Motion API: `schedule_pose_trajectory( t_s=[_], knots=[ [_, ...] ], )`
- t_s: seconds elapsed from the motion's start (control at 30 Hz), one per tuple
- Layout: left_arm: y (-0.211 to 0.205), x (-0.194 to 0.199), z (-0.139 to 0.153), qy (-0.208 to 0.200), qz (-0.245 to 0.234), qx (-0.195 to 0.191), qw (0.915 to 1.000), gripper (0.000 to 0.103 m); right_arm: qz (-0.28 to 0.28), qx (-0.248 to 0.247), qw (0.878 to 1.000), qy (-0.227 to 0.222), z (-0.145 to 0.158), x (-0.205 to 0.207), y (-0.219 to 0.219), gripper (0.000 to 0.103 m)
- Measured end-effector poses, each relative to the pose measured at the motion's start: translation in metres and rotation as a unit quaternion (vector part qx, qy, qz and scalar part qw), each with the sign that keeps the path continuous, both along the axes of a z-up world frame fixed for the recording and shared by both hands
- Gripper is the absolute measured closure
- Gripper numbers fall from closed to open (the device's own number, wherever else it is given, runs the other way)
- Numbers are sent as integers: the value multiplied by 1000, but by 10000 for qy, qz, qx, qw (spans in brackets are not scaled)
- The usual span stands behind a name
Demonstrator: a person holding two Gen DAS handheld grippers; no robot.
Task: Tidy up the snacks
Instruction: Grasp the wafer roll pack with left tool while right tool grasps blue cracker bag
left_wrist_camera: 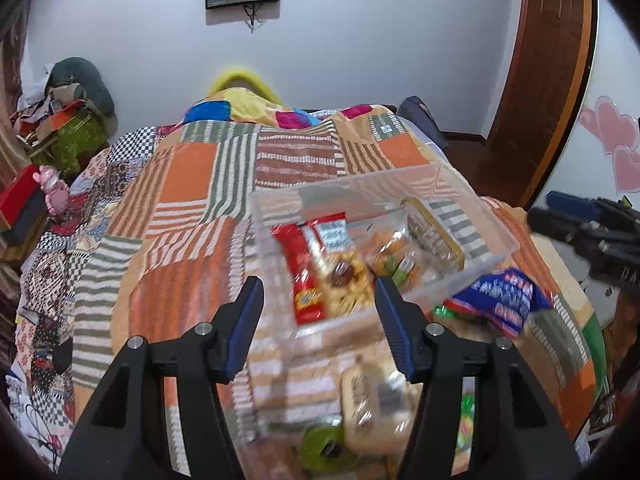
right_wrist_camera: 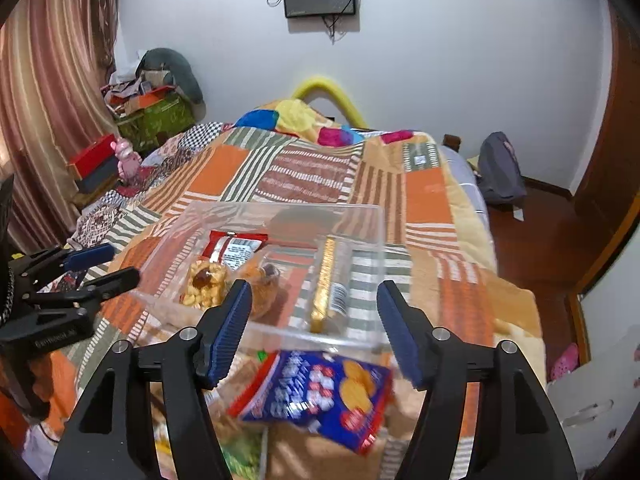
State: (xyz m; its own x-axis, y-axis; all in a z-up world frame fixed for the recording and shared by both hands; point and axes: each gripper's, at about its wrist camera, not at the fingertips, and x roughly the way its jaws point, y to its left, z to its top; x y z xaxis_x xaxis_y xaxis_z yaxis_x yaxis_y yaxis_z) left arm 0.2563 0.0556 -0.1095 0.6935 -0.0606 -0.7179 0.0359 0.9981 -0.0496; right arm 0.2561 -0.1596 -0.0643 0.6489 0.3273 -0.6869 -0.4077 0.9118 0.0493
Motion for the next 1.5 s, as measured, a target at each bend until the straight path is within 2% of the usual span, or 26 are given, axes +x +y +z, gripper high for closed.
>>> schedule_pose_trajectory(
  t_s=[0.2, 0.4, 0.63, 0.73, 0.83, 0.93, 1.03, 1.13, 1.33, 1.5],
  knots=[
    [19, -34, -13, 155, 149, 127, 9997, 42, -161, -96, 9998, -41, -7, -14, -12, 31],
    [33, -64, -44, 541, 211, 118, 9982, 41, -291, -47, 9995, 104, -23, -17, -14, 18],
    [38, -83, -79, 920, 204, -90, 9955, 41, -339, -231, 9985, 373, -50, -7, -5, 18],
    [37, -90, -92, 1059, 196, -267, 9938, 41, -378, -197, 9975, 556, -63, -5, -4, 18],
    [35, -97, -105, 1163, 162, -286, 9927, 41, -343, -157, 9965, 753, -73, -8, -4, 18],
    [36, -103, -116, 1218, 172, -348, 9918, 41, -342, -325, 9966, 671, -79, -18, -4, 17],
    [40, -108, -119, 1187, 211, -469, 9916, 41, -350, -393, 9961, 707, -85, -25, -8, 17],
    [41, -111, -121, 1162, 183, -651, 9909, 52, -357, -301, 9958, 788, -90, -27, -14, 16],
    [42, -112, -120, 1117, 269, -561, 9918, 57, -319, -158, 9958, 844, -92, -27, -19, 16],
    [47, -112, -113, 1046, 379, -522, 9924, 57, -214, -231, 9968, 741, -93, -31, -18, 26]
  ],
)
